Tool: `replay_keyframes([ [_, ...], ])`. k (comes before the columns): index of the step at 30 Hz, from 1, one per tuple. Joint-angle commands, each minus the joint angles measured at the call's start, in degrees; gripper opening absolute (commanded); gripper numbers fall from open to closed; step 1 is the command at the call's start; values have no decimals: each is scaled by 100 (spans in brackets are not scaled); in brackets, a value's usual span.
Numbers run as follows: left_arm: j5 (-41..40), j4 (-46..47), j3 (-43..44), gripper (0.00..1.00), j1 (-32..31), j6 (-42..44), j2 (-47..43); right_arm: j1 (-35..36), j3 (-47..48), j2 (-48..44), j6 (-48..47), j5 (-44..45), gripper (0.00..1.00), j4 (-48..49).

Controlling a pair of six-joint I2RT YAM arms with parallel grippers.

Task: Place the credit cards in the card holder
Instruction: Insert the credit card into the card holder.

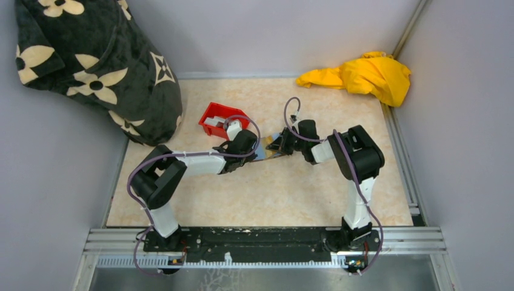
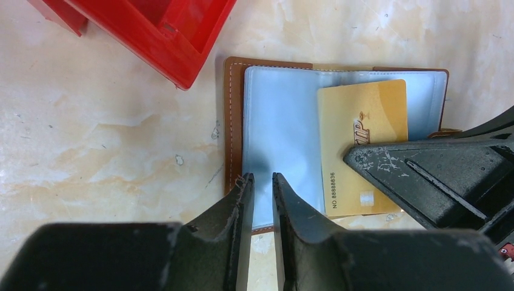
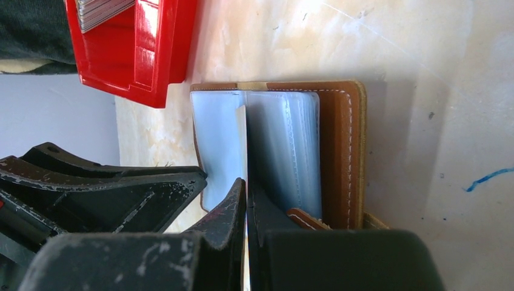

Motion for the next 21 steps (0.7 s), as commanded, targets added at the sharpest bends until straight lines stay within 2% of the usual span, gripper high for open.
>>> replay_keyframes([
  [1, -198, -1217, -262, 26, 178, 240, 482, 39, -20, 235, -147, 77, 0, -422],
  [11, -60, -1235, -303, 25, 178, 236, 545, 47, -55, 450, 198, -130, 0, 26],
  [21, 139, -1221, -256, 23, 169, 227, 636, 198, -44, 459, 313, 72, 0, 144],
])
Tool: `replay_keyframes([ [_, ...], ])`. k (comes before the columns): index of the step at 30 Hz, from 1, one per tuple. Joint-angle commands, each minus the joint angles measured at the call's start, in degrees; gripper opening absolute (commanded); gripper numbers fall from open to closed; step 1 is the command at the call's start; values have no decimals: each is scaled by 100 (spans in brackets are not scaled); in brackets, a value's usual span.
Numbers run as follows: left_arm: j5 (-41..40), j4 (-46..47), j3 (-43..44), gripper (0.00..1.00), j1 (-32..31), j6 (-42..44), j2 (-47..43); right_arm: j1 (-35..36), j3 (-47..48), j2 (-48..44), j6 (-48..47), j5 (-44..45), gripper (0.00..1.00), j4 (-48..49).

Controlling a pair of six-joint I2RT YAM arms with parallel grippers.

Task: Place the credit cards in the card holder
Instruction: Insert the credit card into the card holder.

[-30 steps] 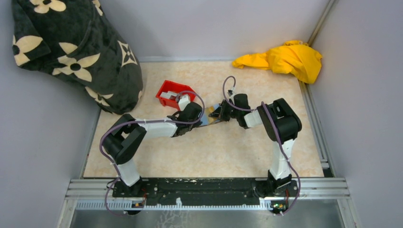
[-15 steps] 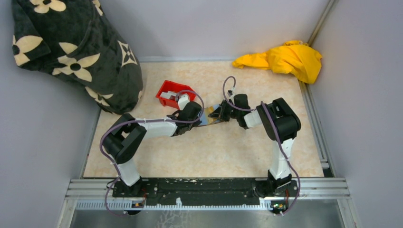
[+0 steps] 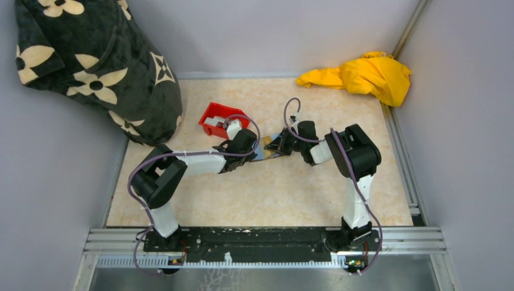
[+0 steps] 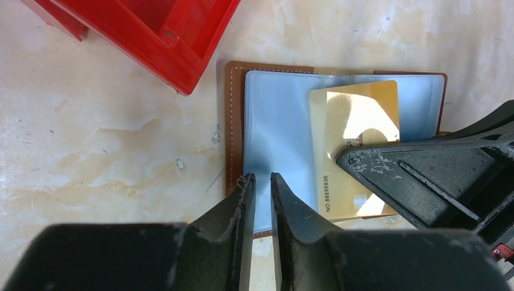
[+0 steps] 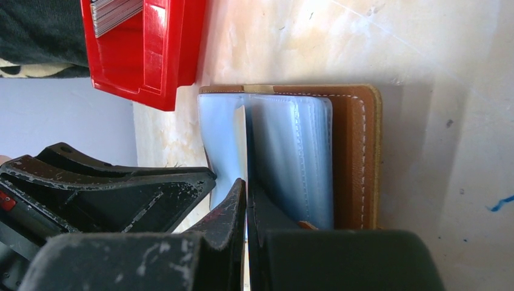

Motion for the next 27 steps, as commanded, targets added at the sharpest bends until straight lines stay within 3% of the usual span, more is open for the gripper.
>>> replay_keyframes([
  [1, 112, -1187, -311, 23, 136, 219, 581, 213, -65, 225, -79, 301, 0, -262],
  [9, 219, -1132, -351, 22, 120, 226, 618, 415, -231, 283, 230, 585, 0, 212],
  [19, 270, -1078, -364, 22, 110, 236, 606, 586, -299, 202, 39, 857, 1, -120],
  [27, 307, -1060, -364, 22, 110, 217, 624, 584, -76, -237, -747, 1267, 40, -1278],
])
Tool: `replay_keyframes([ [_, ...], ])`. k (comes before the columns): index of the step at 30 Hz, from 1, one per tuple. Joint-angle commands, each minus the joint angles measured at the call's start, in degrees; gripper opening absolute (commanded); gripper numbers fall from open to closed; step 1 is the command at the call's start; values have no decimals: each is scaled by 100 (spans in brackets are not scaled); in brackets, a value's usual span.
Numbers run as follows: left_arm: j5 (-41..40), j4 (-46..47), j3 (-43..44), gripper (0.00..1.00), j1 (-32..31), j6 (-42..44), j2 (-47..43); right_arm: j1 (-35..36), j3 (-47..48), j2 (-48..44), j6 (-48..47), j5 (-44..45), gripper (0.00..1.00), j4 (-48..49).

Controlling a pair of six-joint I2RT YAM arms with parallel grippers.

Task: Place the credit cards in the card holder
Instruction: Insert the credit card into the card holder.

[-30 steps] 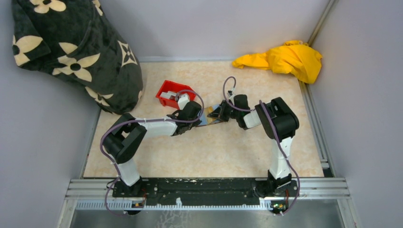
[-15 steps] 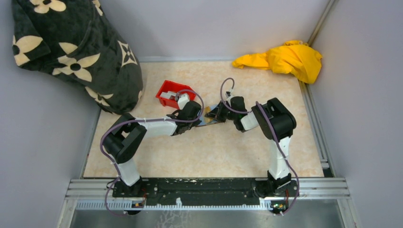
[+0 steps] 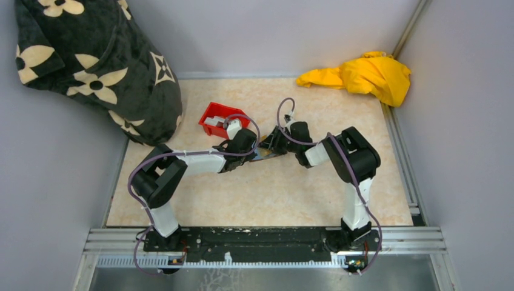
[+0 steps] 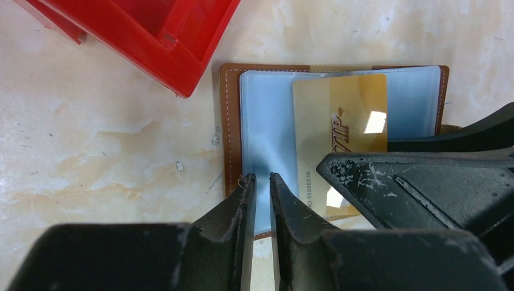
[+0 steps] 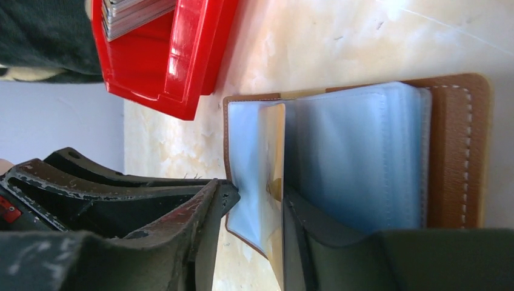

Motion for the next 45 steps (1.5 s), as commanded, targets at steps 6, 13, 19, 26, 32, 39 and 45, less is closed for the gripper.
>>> replay_keyframes([
  [6, 205, -1084, -372, 22, 88, 186, 624, 132, 221, -309, -1197, 750, 49, -2161],
  [13, 211, -1062, -385, 22, 89, 198, 617, 134, 351, -583, -1543, 1244, 49, -2748],
  [19, 251, -1040, -379, 22, 97, 219, 654, 132, 482, -698, -1676, 1313, 49, -2944],
  [26, 283, -1022, -373, 22, 97, 225, 664, 137, 787, -755, -2038, 1536, 49, -3480],
  [32, 309, -1034, -331, 21, 97, 228, 677, 140, 1004, -660, -2286, 1845, 49, -3931],
  [39, 325, -1038, -325, 21, 97, 217, 707, 229, 1158, -411, -2328, 1635, 48, -4013],
  [45, 385, -973, -380, 21, 97, 188, 697, 298, 999, -192, -1831, 1433, 42, -3522],
])
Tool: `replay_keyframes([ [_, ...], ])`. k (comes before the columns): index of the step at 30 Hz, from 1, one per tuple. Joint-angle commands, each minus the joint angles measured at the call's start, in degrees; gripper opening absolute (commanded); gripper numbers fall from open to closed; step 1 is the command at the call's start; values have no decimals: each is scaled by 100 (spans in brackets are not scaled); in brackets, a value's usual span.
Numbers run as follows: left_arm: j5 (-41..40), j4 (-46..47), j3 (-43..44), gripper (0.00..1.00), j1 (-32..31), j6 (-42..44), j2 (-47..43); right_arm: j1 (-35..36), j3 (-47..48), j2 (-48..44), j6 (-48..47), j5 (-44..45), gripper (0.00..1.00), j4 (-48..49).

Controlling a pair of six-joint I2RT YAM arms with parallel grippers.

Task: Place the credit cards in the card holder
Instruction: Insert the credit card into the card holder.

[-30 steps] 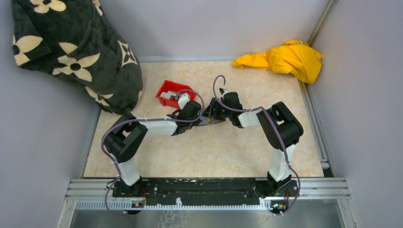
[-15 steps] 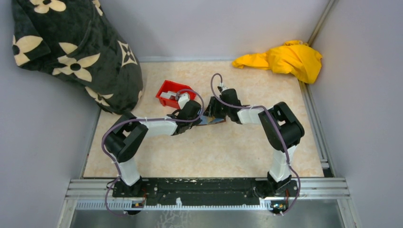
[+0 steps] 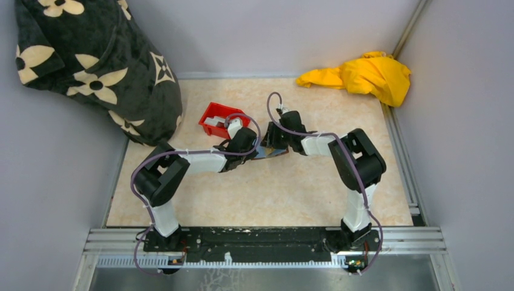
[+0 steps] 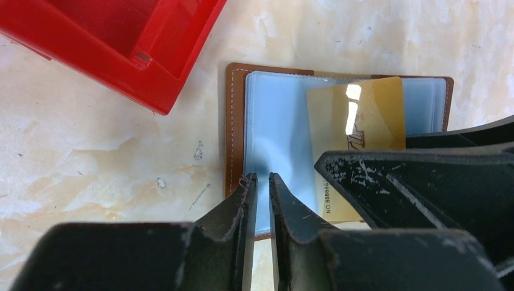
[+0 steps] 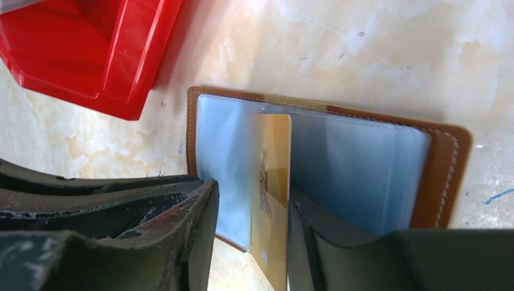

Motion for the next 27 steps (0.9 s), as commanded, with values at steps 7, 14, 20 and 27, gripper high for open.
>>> replay_keyframes([
  [7, 414, -1153, -495, 21, 56, 108, 576, 34, -868, 702, 1189, 82, 29, 1018],
  [14, 480, -1065, -502, 21, 57, 100, 567, 103, -1102, 833, 1637, -195, 29, 1614],
  [20, 485, -1055, -522, 21, 57, 93, 546, 234, -825, 628, 1130, 280, 37, 737],
  [27, 484, -1039, -539, 21, 53, 80, 546, 263, -253, 297, 236, 995, 48, -585],
])
